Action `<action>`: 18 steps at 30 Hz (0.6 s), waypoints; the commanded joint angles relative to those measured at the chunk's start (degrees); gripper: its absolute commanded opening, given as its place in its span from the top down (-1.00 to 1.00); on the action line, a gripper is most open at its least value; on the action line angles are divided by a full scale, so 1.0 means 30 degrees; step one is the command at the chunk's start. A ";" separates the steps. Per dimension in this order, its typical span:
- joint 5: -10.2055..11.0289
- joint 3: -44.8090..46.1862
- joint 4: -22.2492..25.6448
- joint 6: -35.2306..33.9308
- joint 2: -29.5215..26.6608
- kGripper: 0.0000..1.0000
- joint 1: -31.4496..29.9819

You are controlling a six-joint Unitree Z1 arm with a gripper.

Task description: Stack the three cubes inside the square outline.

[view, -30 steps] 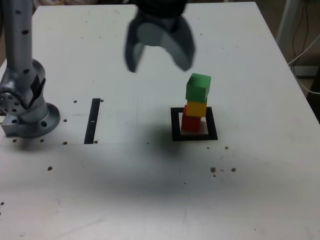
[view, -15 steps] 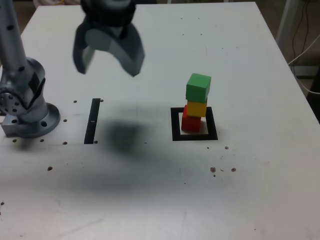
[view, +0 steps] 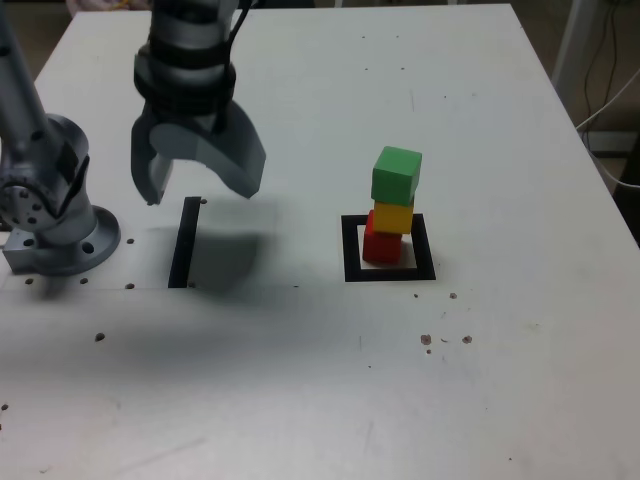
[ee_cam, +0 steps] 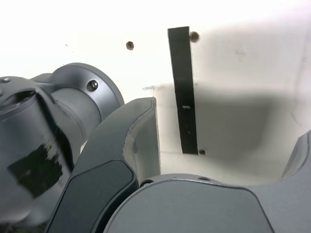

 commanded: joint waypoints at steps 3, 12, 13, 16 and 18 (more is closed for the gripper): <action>-0.0217 0.1030 -0.0985 0.0176 0.0109 -0.99 0.0511; -0.0800 0.2036 -0.1847 0.0425 0.0361 -0.99 0.0633; -0.0842 0.2092 -0.1884 0.0452 0.0379 -0.99 0.0637; -0.0954 0.2218 -0.1988 0.0515 0.0414 -0.99 0.0651; -0.0980 0.2243 -0.2032 0.0531 0.0417 -0.99 0.0655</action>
